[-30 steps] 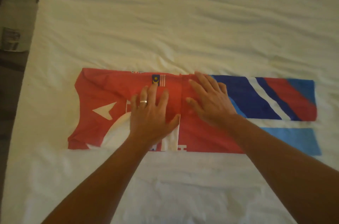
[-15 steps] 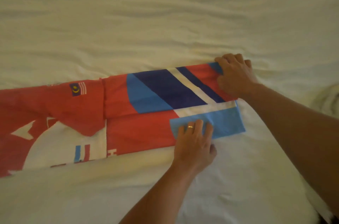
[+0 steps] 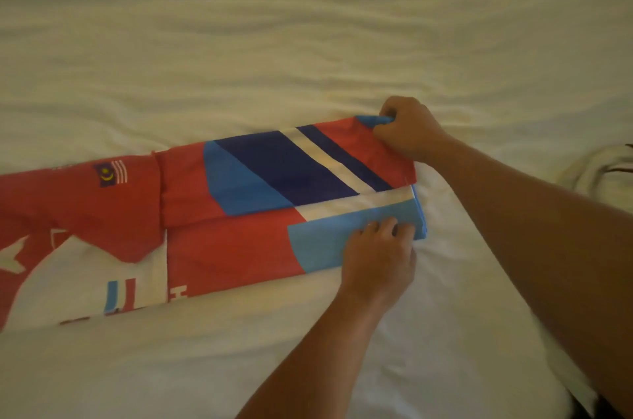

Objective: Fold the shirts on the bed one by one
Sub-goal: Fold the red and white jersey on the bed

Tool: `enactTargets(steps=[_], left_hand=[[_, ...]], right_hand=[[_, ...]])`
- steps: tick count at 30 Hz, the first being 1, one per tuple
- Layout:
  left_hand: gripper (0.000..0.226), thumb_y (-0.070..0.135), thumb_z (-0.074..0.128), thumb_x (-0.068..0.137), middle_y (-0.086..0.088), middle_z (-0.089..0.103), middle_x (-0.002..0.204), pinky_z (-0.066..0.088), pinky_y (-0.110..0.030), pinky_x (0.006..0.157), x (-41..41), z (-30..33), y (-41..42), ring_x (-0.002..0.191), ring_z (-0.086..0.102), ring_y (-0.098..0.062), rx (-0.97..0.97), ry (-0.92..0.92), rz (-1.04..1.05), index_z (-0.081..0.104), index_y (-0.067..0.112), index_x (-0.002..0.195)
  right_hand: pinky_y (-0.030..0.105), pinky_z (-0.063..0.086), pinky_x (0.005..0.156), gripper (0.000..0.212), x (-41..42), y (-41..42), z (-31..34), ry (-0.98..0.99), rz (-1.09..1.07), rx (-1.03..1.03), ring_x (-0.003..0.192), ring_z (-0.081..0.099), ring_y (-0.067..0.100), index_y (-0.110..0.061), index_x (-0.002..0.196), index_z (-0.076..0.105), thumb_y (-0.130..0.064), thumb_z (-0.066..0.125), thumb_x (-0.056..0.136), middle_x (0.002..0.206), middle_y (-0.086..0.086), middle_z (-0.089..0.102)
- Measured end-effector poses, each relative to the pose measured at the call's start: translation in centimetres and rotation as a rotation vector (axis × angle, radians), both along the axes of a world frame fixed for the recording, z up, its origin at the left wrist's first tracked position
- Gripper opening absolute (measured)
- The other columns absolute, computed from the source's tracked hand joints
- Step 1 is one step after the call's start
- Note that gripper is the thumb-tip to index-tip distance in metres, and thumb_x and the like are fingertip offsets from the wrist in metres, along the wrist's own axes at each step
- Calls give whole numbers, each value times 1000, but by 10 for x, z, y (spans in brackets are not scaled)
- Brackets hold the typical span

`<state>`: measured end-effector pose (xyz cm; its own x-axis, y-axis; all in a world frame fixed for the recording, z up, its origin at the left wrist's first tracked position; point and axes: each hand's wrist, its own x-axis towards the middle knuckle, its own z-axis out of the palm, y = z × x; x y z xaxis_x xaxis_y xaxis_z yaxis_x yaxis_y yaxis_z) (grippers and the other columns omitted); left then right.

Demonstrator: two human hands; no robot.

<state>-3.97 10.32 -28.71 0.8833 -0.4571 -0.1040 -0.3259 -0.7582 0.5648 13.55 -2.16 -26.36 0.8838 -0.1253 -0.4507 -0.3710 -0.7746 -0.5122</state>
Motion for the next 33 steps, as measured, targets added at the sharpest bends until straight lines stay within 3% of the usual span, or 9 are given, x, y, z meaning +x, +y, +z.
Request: enactTargets(steps=[4, 7, 12, 15, 17, 20, 23, 28, 33], left_hand=[[10, 21, 56, 89, 0, 56, 72, 48, -39, 51, -11, 19, 25, 62, 53, -22, -210, 6, 173, 55, 15, 80], [8, 20, 58, 87, 7, 50, 71, 44, -32, 52, -20, 41, 55, 63, 46, -12, -349, 18, 378, 54, 17, 80], [15, 24, 56, 85, 9, 46, 65, 39, -30, 52, -28, 58, 131, 59, 44, -12, -476, 51, 685, 45, 25, 76], [4, 29, 54, 84, 12, 51, 67, 43, -30, 55, -32, 58, 193, 61, 49, -9, -547, 84, 796, 50, 29, 83], [9, 32, 54, 82, 12, 55, 67, 48, -32, 56, -34, 56, 237, 62, 55, -8, -556, 95, 868, 57, 26, 88], [16, 30, 56, 80, 8, 60, 65, 47, -27, 57, -36, 53, 297, 60, 58, -7, -563, 121, 1021, 60, 18, 90], [9, 23, 59, 78, 9, 64, 67, 46, -25, 56, -38, 51, 351, 56, 58, -6, -574, 164, 1153, 59, 18, 86], [18, 22, 61, 78, 6, 69, 76, 56, -42, 63, -41, 41, 421, 65, 65, -14, -631, 195, 1273, 64, 22, 96], [10, 24, 60, 79, 6, 66, 73, 51, -40, 66, -41, 31, 466, 67, 61, -14, -660, 191, 1386, 62, 17, 85]], right_hand=[[25, 38, 54, 11, 3, 34, 30, 0, -145, 241, 64, 50, 16, -15, 76, 58, -8, 64, 81, 68, 1, 53], [19, 38, 46, 14, 3, 79, 48, 25, -200, 378, 57, 49, 14, -13, 74, 56, -3, 64, 78, 64, 2, 51], [24, 40, 53, 15, 6, 178, 56, 96, -164, 495, 62, 51, 19, -8, 87, 63, -3, 65, 73, 67, 9, 52], [26, 35, 53, 22, 9, 243, 53, 102, -139, 545, 63, 46, 20, -9, 86, 61, -6, 68, 65, 67, 10, 47], [25, 33, 50, 18, 11, 285, 46, 108, -121, 549, 57, 44, 18, -10, 77, 57, -1, 70, 69, 60, 8, 44], [24, 35, 51, 29, 13, 343, 32, 129, -98, 543, 55, 47, 18, -17, 64, 50, 0, 73, 72, 55, 0, 44], [19, 33, 45, 32, 11, 398, 25, 141, -65, 517, 51, 44, 13, -19, 63, 48, -3, 73, 77, 50, -7, 42], [18, 34, 39, 19, 11, 478, 18, 150, -22, 460, 49, 44, 12, -13, 75, 56, -8, 74, 80, 58, 0, 47], [23, 26, 43, 31, 9, 539, 6, 151, -32, 449, 44, 34, 17, -15, 61, 46, -5, 71, 76, 44, -1, 33]])
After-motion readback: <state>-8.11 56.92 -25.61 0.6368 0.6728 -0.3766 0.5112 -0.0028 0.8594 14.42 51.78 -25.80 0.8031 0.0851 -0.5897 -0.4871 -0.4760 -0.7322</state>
